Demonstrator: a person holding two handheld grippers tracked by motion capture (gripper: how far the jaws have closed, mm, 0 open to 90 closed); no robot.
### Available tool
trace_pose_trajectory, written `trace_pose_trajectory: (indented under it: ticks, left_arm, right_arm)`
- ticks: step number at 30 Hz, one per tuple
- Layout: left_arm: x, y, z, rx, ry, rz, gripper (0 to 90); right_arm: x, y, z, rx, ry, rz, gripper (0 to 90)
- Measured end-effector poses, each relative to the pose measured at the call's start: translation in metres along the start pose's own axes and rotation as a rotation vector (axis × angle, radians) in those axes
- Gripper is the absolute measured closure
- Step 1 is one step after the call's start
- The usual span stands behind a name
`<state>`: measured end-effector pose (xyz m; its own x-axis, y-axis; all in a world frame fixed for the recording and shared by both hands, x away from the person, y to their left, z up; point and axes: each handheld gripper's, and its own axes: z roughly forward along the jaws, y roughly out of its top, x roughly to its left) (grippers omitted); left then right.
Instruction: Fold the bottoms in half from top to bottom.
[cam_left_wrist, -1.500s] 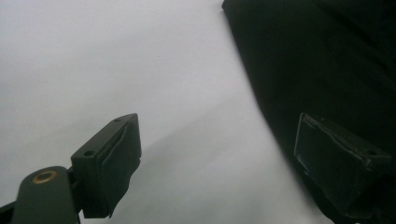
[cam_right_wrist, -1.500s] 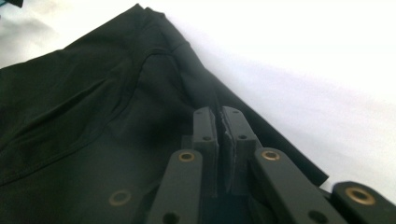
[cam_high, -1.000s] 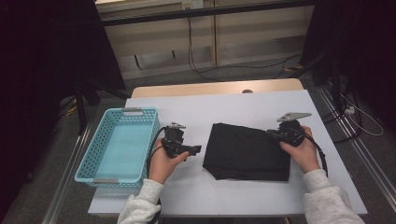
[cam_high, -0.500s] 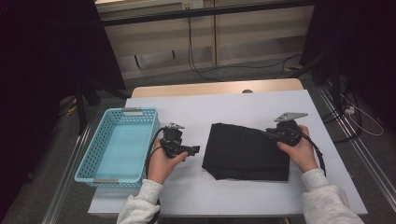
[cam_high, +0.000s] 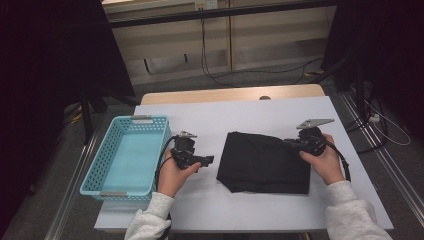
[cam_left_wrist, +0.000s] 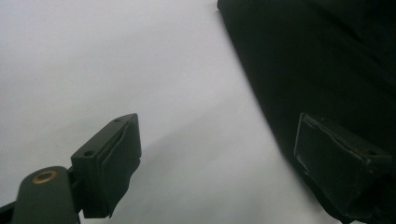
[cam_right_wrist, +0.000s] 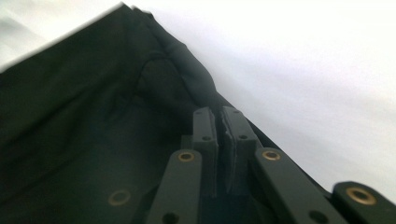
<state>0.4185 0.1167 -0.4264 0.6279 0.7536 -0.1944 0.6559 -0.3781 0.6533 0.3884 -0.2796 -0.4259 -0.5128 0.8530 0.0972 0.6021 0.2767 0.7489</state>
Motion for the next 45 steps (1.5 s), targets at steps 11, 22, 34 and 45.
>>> trace_pose_trajectory:
  ticks: [11,22,34,45]
  left_arm:
    - [-0.013,0.0,0.004,0.001,-0.032,0.011,14.5]
    - [-0.017,-0.002,0.006,0.011,-0.044,0.019,14.6]
    - [-0.014,-0.002,0.006,0.015,-0.042,0.013,14.6]
    - [-0.011,-0.004,0.007,0.02,-0.034,0.005,14.7]
  right_arm:
    - [-0.01,-0.025,-0.017,0.056,-0.04,0.053,84.6]
    - [-0.008,-0.029,-0.011,0.108,-0.073,0.024,84.5]
    - [-0.014,-0.031,-0.007,0.082,-0.123,-0.004,54.8]
    - [-0.023,-0.034,0.001,0.05,0.044,0.099,81.5]
